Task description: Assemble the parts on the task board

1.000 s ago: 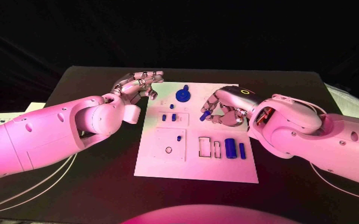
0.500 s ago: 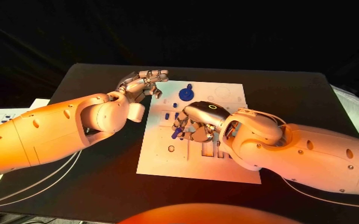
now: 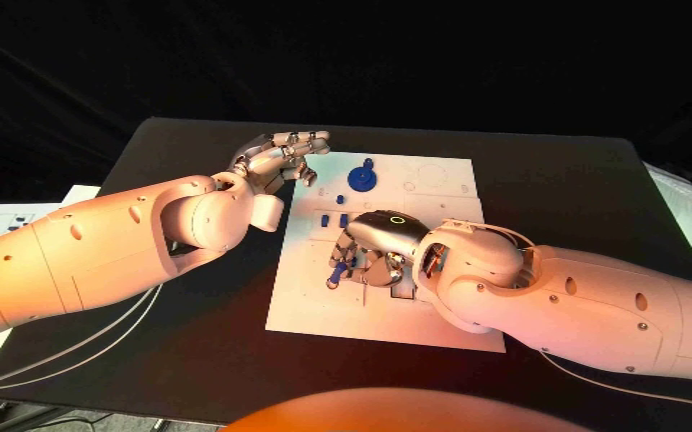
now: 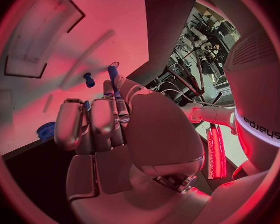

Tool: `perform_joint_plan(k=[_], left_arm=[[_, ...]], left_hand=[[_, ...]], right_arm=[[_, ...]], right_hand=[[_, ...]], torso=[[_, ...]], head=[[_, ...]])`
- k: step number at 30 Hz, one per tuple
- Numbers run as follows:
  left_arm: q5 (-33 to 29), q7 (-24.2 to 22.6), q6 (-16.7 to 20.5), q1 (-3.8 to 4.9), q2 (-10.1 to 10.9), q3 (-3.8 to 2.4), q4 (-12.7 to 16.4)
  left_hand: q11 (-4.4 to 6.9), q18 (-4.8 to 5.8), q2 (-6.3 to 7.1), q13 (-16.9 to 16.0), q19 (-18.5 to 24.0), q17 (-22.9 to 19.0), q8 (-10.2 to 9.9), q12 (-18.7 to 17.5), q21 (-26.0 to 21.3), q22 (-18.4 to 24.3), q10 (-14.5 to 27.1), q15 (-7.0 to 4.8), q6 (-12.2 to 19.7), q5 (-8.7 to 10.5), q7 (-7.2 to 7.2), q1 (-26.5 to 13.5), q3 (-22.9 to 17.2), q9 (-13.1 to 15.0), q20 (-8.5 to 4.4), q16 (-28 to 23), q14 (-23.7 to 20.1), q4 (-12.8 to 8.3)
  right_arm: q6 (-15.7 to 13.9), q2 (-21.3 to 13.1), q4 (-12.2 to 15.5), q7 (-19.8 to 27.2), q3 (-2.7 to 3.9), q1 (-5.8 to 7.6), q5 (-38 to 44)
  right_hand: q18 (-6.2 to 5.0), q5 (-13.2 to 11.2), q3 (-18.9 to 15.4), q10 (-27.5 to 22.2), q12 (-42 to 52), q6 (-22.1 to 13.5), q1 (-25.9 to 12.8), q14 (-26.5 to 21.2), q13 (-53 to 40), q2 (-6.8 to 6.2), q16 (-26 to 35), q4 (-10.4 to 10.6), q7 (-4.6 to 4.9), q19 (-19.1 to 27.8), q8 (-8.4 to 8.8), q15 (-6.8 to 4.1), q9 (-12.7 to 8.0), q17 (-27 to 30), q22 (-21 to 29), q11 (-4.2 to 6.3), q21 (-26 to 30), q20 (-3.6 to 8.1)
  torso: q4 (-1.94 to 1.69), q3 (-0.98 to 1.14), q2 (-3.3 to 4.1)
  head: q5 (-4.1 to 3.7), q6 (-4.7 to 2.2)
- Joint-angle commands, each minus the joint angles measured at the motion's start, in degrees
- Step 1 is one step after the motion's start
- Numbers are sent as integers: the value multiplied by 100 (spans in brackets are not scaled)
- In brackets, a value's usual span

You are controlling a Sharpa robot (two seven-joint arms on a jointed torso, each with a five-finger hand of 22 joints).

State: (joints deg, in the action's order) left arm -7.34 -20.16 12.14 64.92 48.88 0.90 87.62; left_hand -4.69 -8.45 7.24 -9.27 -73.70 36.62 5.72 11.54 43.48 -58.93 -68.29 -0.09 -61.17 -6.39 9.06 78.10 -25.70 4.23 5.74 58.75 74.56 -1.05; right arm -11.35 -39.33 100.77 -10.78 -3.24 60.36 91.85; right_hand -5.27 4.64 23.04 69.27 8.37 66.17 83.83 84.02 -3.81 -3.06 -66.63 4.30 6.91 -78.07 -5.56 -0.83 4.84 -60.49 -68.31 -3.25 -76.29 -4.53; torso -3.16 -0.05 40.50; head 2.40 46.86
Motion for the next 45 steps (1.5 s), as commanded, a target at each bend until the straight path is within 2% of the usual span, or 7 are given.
perform_joint_plan(k=[1,29,32,35,37,40,45], left_arm=[[18,-22,-121,1,-14,-4,10],[18,-2,-148,1,-3,-4,12],[18,-2,-145,1,0,-4,12],[18,-1,-144,1,0,-4,17],[18,-1,-143,1,0,-4,18],[18,-1,-142,1,0,-4,20],[18,0,-140,1,1,-4,20]], left_hand=[[-5,-43,-3,-8,36,-6,5,19,-29,6,39,4,17,-35,32,66,29,-7,-5,-4,-28,-16],[-5,-43,-3,-8,36,-6,5,19,-29,6,39,4,17,-35,32,66,29,-7,-5,-4,-28,-16],[-5,-43,-3,-8,36,-6,5,19,-29,6,39,4,17,-35,32,66,29,-7,-5,-4,-28,-16],[-5,-43,-3,-8,36,-6,5,19,-29,6,39,4,17,-35,32,66,29,-7,-5,-4,-28,-16],[-5,-43,-3,-8,36,-6,5,19,-29,6,39,4,17,-35,32,66,29,-7,-5,-4,-28,-16],[-5,-43,-3,-8,36,-6,5,19,-29,6,39,4,17,-35,32,66,29,-7,-5,-4,-28,-16],[-5,-43,-3,-8,36,-6,5,19,-29,6,39,4,17,-35,32,66,29,-7,-5,-4,-28,-16]], right_arm=[[231,18,-21,6,-4,-14,223],[432,127,-59,-139,-8,-53,424],[469,147,-62,-178,-10,-53,451],[515,176,-75,-196,-18,-53,451],[531,196,-87,-197,-24,-53,436],[515,219,-99,-181,-31,-53,399],[443,236,-95,-151,-38,-54,371]], right_hand=[[32,23,27,17,-12,29,-16,155,-9,5,-27,-2,16,-15,-32,-45,83,3,9,-15,-20,-19],[31,33,40,28,-26,32,-37,152,-12,-9,-25,-14,19,-9,-33,-41,89,10,13,-19,-18,-22],[30,74,17,-45,-100,-44,-135,144,-1,-93,-18,-3,51,6,13,-16,79,24,25,-49,-9,-36],[18,270,-99,-346,-285,-378,-368,118,22,-318,32,83,190,64,194,83,0,92,106,-172,46,-101],[-10,367,-234,-578,-378,-745,-496,90,19,-487,91,117,205,134,213,131,-84,166,217,-222,122,-153],[-18,410,-345,-644,-364,-937,-536,84,7,-542,92,119,228,148,209,142,-107,176,238,-245,140,-183],[-19,417,-369,-647,-345,-967,-523,87,1,-528,78,110,214,144,201,138,-103,162,233,-236,137,-186]], torso=[[3,5,-3],[-4,1,-7],[-4,-3,-7],[-1,-5,-7],[-1,-3,-6],[-1,-3,-7],[-3,-3,-9]], head=[[6,9],[9,59],[7,54],[9,56],[10,56],[10,58],[4,59]])
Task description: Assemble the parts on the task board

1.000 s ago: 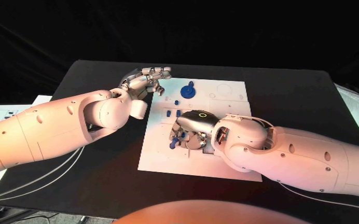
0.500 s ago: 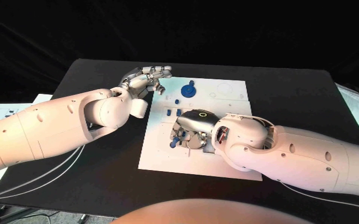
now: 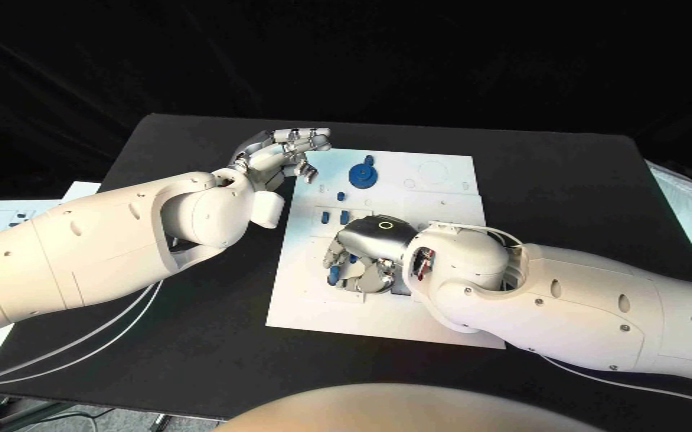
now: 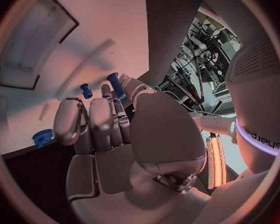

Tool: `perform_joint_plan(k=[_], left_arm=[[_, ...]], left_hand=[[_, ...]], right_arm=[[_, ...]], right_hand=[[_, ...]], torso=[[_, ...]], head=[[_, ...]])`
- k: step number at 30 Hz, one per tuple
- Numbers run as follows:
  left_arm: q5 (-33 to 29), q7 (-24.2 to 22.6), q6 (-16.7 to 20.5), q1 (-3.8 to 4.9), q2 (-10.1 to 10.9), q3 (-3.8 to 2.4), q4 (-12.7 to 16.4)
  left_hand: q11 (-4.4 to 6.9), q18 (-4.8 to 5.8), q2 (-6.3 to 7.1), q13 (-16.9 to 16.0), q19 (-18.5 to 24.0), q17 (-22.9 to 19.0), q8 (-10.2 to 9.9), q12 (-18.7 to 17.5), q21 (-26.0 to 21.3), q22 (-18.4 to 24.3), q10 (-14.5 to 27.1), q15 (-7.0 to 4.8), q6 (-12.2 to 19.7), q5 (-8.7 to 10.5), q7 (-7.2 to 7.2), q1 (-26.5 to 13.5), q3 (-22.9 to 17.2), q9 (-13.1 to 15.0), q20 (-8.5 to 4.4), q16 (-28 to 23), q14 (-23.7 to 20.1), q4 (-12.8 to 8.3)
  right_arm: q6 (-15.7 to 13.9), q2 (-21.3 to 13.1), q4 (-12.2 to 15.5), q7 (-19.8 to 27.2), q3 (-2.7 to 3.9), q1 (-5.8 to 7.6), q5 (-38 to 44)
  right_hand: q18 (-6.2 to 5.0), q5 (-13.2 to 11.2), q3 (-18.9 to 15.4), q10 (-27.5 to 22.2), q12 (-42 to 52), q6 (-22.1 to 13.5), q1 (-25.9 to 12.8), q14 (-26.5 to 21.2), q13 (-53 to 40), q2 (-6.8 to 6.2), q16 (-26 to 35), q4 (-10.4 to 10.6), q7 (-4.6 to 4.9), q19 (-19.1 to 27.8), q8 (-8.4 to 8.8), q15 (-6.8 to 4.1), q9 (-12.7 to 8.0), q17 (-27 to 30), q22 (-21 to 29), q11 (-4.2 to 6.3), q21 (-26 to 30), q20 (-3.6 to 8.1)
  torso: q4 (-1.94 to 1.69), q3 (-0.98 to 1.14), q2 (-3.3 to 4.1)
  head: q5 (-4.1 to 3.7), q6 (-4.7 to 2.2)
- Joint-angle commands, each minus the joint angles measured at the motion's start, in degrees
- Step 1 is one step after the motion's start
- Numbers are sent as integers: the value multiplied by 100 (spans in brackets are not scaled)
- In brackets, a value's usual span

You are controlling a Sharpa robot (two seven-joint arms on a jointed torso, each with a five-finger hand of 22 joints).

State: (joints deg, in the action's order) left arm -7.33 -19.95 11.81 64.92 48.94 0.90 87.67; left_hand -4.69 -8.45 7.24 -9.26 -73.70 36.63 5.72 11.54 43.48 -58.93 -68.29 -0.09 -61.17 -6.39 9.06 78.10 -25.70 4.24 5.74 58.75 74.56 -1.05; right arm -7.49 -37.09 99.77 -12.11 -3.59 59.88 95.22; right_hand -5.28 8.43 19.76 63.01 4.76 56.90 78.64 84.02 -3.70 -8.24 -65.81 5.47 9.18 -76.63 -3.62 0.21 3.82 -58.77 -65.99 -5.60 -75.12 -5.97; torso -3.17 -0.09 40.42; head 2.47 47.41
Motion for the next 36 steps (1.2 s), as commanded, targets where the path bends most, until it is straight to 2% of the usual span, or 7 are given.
perform_joint_plan(k=[1,15,25,30,33,34,36], left_arm=[[17,-21,-107,1,-5,-3,15],[17,-14,-110,1,-2,-3,-1],[17,-11,-100,1,13,-3,-12],[17,-12,-90,1,24,-2,-8],[17,-10,-86,1,31,-2,-1],[17,-10,-86,1,34,-2,2],[17,-9,-89,1,38,-2,7]], left_hand=[[-5,-43,-3,-9,36,-7,5,19,-29,7,39,3,17,-35,32,66,29,-7,-5,-4,-28,-16],[-5,-43,-3,-9,36,-7,5,19,-29,7,39,3,17,-35,32,66,29,-7,-5,-4,-28,-16],[-5,-43,-3,-9,36,-7,5,19,-29,7,39,3,17,-35,32,66,29,-7,-5,-4,-28,-16],[-5,-43,-3,-9,36,-7,5,19,-29,7,39,3,17,-35,32,66,29,-7,-5,-4,-28,-16],[-5,-43,-3,-9,36,-7,5,19,-29,7,39,3,17,-35,32,66,29,-7,-5,-4,-28,-16],[-5,-43,-3,-9,36,-7,5,19,-29,7,39,3,17,-35,32,66,29,-7,-5,-4,-28,-16],[-5,-43,-3,-9,36,-7,5,19,-29,7,39,3,17,-35,32,66,29,-7,-5,-4,-28,-16]], right_arm=[[46,13,8,-15,-4,-5,31],[-801,-237,182,83,2,-7,-62],[-1051,-1491,797,-52,115,347,-1905],[-912,-2243,1113,-464,101,485,-2372],[-883,-2552,1224,-792,50,511,-2412],[-878,-2641,1255,-920,32,514,-2384],[-856,-2799,1313,-1168,-2,513,-2283]], right_hand=[[-18,40,-44,-10,28,-38,4,89,-13,2,-10,-10,-18,-4,1,31,2,-15,-4,3,17,-42],[-80,-54,-497,-648,-11,-217,36,16,1,3,191,-61,44,157,-12,94,16,241,307,-87,238,-91],[-52,58,-663,29,511,-37,55,74,-119,181,64,-10,130,48,-60,76,47,118,171,-54,145,-87],[101,140,-852,1110,1247,251,-191,267,-514,189,-576,209,-114,-378,-216,-142,104,-608,-561,249,-364,73],[165,668,-1070,1468,1913,380,-436,311,-1026,178,-808,418,-238,-530,-315,-260,132,-861,-850,374,-567,207],[193,969,-1280,1190,2601,386,-417,319,-1705,111,-943,462,-351,-583,-374,-334,142,-989,-973,417,-665,294],[229,915,-1385,1236,4049,388,-419,325,-3300,281,-1094,582,-307,-648,-440,-309,159,-1175,-1139,408,-766,256]], torso=[[-2,-1,-2],[10,11,-7],[66,-18,-50],[135,-19,-67],[173,-19,-76],[189,-19,-78],[215,-16,-83]], head=[[-5,4],[-54,-34],[-283,-132],[-349,-157],[-363,-173],[-362,-171],[-371,-170]])
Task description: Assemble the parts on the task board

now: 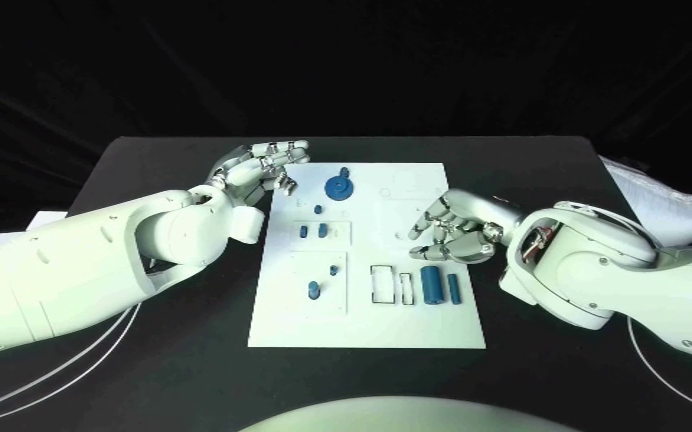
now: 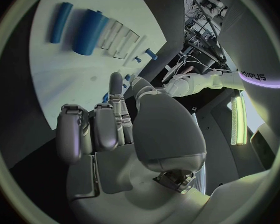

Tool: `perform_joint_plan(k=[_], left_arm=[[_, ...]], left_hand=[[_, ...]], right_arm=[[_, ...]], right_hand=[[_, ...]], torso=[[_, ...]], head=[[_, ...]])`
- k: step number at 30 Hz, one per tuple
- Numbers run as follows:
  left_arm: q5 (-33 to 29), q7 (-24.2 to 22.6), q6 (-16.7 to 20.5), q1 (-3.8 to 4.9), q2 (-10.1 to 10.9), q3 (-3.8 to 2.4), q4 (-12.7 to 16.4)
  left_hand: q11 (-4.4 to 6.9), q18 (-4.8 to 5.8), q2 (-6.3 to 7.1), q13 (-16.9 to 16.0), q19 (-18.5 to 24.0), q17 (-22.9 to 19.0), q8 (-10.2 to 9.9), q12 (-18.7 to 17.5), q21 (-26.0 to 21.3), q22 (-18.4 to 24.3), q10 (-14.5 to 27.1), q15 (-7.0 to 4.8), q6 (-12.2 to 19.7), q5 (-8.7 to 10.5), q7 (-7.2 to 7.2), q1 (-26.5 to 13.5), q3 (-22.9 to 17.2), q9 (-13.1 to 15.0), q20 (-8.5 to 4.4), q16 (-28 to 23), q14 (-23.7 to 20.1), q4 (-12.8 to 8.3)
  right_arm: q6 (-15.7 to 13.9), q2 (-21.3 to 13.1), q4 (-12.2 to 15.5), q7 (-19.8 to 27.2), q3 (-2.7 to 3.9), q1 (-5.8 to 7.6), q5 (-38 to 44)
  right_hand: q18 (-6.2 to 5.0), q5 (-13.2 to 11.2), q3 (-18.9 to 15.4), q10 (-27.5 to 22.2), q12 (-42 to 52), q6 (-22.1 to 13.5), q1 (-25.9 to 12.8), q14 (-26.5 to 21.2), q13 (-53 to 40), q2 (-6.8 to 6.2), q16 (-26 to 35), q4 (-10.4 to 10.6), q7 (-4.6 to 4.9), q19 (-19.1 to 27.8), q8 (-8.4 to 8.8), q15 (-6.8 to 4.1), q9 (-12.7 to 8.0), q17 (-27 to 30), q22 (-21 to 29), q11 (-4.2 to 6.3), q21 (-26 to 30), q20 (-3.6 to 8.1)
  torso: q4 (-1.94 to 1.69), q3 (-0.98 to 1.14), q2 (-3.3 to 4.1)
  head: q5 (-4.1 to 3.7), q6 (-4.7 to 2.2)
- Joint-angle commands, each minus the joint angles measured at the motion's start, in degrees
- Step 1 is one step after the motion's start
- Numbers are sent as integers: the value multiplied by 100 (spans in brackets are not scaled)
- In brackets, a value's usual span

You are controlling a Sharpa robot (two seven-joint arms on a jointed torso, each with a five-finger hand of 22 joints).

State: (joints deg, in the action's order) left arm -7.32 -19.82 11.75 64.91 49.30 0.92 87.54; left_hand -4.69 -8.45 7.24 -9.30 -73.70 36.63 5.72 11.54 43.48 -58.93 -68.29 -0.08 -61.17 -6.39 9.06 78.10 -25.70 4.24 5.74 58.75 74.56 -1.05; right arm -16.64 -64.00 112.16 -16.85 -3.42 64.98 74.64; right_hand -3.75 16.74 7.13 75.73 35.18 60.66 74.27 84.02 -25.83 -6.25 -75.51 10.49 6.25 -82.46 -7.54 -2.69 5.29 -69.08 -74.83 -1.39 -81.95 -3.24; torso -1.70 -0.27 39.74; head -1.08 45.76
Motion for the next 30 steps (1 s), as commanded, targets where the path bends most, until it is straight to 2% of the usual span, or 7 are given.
perform_joint_plan(k=[1,4,9,12,19,24,30], left_arm=[[16,-22,-83,2,3,-4,21],[17,-22,-86,2,3,-4,19],[17,-20,-92,2,0,-3,10],[17,-19,-97,2,-1,-3,6],[17,-17,-102,1,4,-1,3],[17,-15,-107,0,5,-1,1],[17,-12,-111,-3,6,0,-4]], left_hand=[[-5,-43,-3,-5,36,-7,5,19,-29,7,39,3,17,-35,32,66,29,-7,-5,-4,-28,-16],[-5,-43,-3,-5,36,-7,5,19,-29,7,39,3,17,-35,32,66,29,-7,-5,-4,-28,-16],[-5,-43,-3,-5,36,-7,5,19,-29,7,39,3,17,-35,32,66,29,-7,-5,-4,-28,-16],[-5,-43,-3,-5,36,-7,5,19,-29,7,39,3,17,-35,32,66,29,-7,-5,-4,-28,-16],[-5,-43,-3,-5,36,-7,5,19,-29,7,39,3,17,-35,32,66,29,-7,-5,-4,-28,-16],[-7,-46,-8,-11,41,-24,9,35,-44,16,50,5,19,-35,33,67,41,-8,-3,-5,-39,-21],[-8,-49,-15,-18,48,-46,14,55,-62,26,64,7,20,-34,34,68,57,-8,0,-6,-52,-27]], right_arm=[[77,-187,108,-836,-37,-1,-130],[190,-324,182,-1166,-75,-16,175],[389,-389,266,-1499,-114,-65,575],[449,-360,290,-1593,-127,-113,746],[535,-230,232,-1656,-136,-200,935],[614,-78,165,-1670,-137,-285,999],[682,66,83,-1675,-138,-340,1037]], right_hand=[[87,113,-200,-13,1509,0,-1,331,-1650,98,-186,132,-9,-87,-71,-9,19,-221,-309,-17,-117,-17],[108,148,-482,-67,2446,-48,-37,337,-2737,104,-316,291,13,-121,-157,-27,51,-373,-410,-27,-183,-41],[116,98,-798,-102,2868,-96,-95,341,-3292,119,-411,515,8,-143,-261,15,101,-487,-481,-19,-227,-37],[118,39,-934,-124,2930,-123,-128,340,-3400,114,-428,586,10,-142,-297,18,121,-503,-490,-27,-233,-44],[119,7,-1049,-137,2975,-149,-162,338,-3490,135,-439,606,13,-141,-331,23,140,-513,-497,-32,-237,-50],[118,1,-1076,-142,2982,-153,-159,336,-3508,142,-440,601,13,-138,-342,24,146,-514,-493,-33,-235,-51],[118,-14,-1105,-136,3007,-152,-152,335,-3550,157,-441,600,11,-137,-359,24,156,-513,-496,-32,-236,-53]], torso=[[74,4,-15],[95,7,-20],[107,11,-26],[93,12,-19],[99,4,-17],[107,12,-18],[97,8,-19]], head=[[-16,-2],[-18,9],[-15,23],[-17,18],[-11,20],[7,24],[11,37]])
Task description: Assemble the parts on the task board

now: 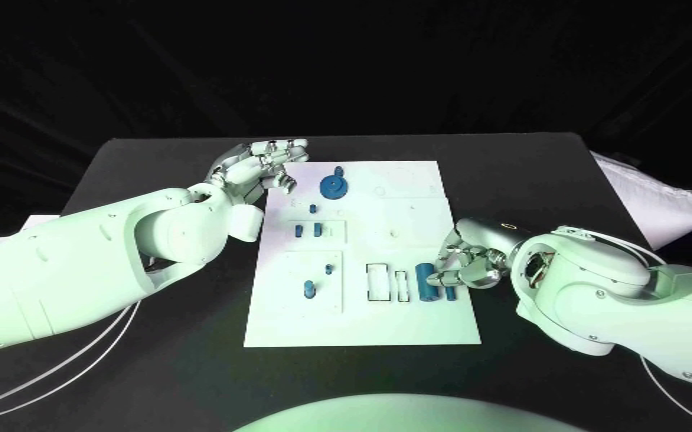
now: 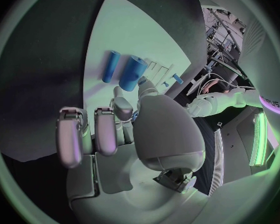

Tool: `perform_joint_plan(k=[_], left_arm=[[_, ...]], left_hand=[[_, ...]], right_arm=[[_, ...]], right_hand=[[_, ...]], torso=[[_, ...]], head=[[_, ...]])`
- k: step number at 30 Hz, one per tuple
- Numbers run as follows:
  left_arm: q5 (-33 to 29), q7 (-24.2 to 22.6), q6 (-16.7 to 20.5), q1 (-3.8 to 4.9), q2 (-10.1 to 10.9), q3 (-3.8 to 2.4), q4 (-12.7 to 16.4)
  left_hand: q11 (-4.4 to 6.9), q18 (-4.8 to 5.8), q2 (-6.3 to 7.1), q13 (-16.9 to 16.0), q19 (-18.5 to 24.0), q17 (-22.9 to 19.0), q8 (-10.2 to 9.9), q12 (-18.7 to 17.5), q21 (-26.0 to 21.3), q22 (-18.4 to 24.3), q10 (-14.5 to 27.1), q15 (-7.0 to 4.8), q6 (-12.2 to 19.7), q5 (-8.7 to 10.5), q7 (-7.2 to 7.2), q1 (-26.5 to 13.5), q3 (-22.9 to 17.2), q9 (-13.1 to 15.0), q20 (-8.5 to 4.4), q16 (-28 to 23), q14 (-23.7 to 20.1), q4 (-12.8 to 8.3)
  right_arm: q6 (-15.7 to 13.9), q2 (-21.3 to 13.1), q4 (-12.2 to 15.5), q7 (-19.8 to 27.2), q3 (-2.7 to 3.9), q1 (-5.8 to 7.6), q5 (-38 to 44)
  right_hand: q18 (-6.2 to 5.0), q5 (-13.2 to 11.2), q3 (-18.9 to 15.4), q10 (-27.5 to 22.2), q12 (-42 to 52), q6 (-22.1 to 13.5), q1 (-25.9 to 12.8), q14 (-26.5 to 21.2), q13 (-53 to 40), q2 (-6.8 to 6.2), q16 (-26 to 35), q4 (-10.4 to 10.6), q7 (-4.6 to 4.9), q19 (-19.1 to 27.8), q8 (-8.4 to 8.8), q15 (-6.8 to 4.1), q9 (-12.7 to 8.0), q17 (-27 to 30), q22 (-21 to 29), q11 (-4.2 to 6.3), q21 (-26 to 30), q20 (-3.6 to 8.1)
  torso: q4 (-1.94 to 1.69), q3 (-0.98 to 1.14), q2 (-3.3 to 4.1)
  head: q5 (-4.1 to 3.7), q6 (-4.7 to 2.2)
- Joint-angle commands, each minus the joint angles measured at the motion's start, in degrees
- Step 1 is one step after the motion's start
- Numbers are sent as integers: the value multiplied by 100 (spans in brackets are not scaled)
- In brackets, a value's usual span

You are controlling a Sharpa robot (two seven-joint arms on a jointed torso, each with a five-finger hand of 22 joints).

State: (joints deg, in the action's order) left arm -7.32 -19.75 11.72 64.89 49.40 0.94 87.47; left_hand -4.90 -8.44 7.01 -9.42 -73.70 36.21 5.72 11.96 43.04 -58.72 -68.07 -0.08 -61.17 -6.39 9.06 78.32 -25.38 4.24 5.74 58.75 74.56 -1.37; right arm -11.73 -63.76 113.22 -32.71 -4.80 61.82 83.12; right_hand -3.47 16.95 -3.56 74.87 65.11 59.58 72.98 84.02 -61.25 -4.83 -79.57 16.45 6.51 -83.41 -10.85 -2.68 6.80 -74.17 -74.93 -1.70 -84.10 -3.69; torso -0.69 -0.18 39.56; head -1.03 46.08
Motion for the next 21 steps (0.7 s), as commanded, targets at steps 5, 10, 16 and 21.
perform_joint_plan(k=[5,10,16,21], left_arm=[[17,-18,-112,-4,0,-2,2],[17,-13,-113,-6,13,-2,6],[17,-8,-115,-7,18,-2,10],[17,-3,-116,-7,26,-2,14]], left_hand=[[13,-49,7,-5,48,-5,14,13,-19,5,43,7,20,-34,34,46,25,-8,0,-6,-52,5],[13,-49,7,-5,48,-5,14,13,-19,5,43,7,20,-34,34,46,25,-8,0,-6,-52,5],[14,-48,3,-6,47,-7,15,18,-16,3,46,7,20,-35,34,47,27,-8,0,-5,-54,4],[15,-49,-2,-7,47,-9,16,21,-17,3,48,6,20,-36,33,53,25,-8,0,-4,-55,0]], right_arm=[[233,161,-81,-88,0,-86,202],[267,281,-160,-93,1,-136,226],[281,371,-254,-102,1,-162,242],[268,431,-310,-115,1,-185,212]], right_hand=[[89,-35,-49,-45,31,-41,-19,335,-34,31,-37,5,-16,-41,-39,24,10,-6,-485,0,-21,-9],[89,-35,-75,-46,45,-27,-9,333,-65,70,-39,4,-22,-39,-67,22,25,-7,-486,4,-21,-9],[89,19,-106,-48,62,-2,39,330,-115,158,-36,-2,-34,-36,-117,14,54,1,-488,15,-22,-5],[90,108,-149,-35,79,67,70,327,-171,264,-33,2,-63,-39,-193,-2,100,8,-498,38,-26,7]], torso=[[-2,-5,-1],[3,-8,1],[-5,-13,-6],[-8,-10,-4]], head=[[15,7],[33,11],[29,18],[32,21]])
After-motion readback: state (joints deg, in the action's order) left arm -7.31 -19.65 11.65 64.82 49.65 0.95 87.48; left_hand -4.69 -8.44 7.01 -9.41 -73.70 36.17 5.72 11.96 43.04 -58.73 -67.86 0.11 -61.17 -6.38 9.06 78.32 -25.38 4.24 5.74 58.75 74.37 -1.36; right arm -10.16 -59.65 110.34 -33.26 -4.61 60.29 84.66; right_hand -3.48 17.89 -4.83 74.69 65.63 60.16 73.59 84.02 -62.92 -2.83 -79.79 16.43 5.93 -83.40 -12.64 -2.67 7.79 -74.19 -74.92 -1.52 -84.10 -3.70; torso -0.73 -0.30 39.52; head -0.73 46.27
